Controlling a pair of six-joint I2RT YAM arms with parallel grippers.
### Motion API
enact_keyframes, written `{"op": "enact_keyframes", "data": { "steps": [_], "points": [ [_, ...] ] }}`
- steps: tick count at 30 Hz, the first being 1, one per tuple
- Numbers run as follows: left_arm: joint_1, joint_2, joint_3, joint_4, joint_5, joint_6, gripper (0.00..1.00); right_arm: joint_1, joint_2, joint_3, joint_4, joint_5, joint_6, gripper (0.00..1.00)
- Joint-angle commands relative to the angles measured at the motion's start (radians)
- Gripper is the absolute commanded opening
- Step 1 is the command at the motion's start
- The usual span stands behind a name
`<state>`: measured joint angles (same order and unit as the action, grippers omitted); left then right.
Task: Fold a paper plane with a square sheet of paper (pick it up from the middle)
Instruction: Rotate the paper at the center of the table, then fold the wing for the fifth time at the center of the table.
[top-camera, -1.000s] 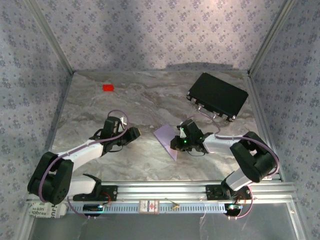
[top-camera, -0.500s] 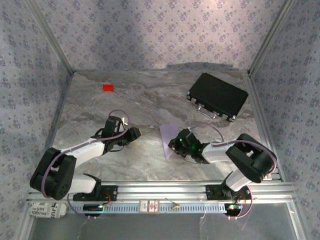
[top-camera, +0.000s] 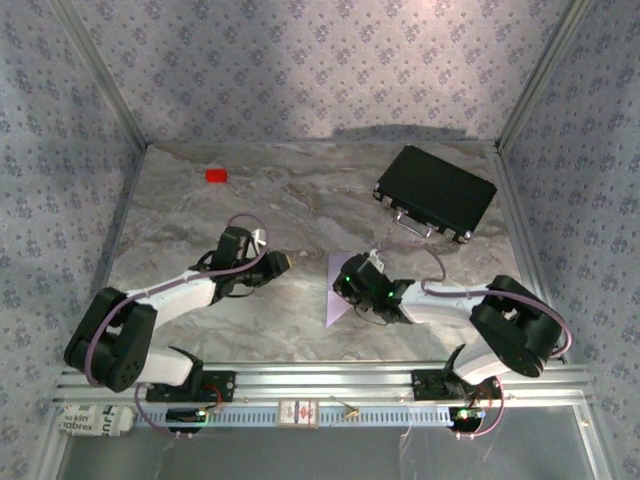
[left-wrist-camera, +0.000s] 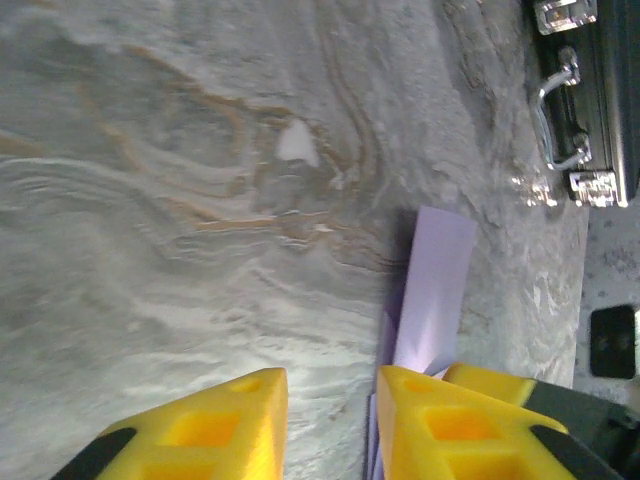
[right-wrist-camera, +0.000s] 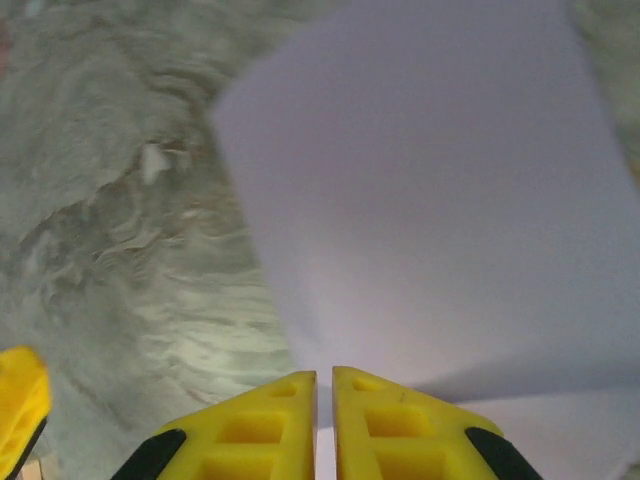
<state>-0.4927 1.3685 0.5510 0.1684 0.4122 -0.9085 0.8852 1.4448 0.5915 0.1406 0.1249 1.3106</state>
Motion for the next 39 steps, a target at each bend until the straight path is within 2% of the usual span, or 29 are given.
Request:
{"op": "enact_keyframes", "data": {
  "steps": [1, 6, 12, 21, 29, 35, 39],
  "points": [
    [-0.045, 0.046, 0.073, 0.043, 0.043, 0.017, 0.25, -0.041, -0.062, 0.012, -0.161, -0.08, -0.225, 0.13],
    [-0.132, 0.16, 0.181, 0.052, 0.066, 0.026, 0.19, -0.187, -0.141, -0.099, -0.103, -0.21, -0.281, 0.15],
    [-0.2, 0.316, 0.306, 0.053, 0.1, 0.029, 0.14, -0.254, -0.212, -0.128, -0.163, -0.244, -0.335, 0.16],
    [-0.202, 0.471, 0.396, 0.057, 0.133, 0.031, 0.12, -0.276, -0.216, -0.14, -0.162, -0.293, -0.355, 0.17],
    [-0.202, 0.543, 0.396, 0.053, 0.131, 0.033, 0.11, -0.29, -0.204, -0.14, -0.164, -0.319, -0.361, 0.19],
    [-0.193, 0.555, 0.34, 0.059, 0.106, 0.03, 0.09, -0.301, -0.174, -0.138, -0.142, -0.354, -0.356, 0.3],
    [-0.18, 0.557, 0.306, 0.092, 0.108, 0.016, 0.09, -0.308, -0.131, -0.13, -0.135, -0.367, -0.351, 0.32]
  ]
}}
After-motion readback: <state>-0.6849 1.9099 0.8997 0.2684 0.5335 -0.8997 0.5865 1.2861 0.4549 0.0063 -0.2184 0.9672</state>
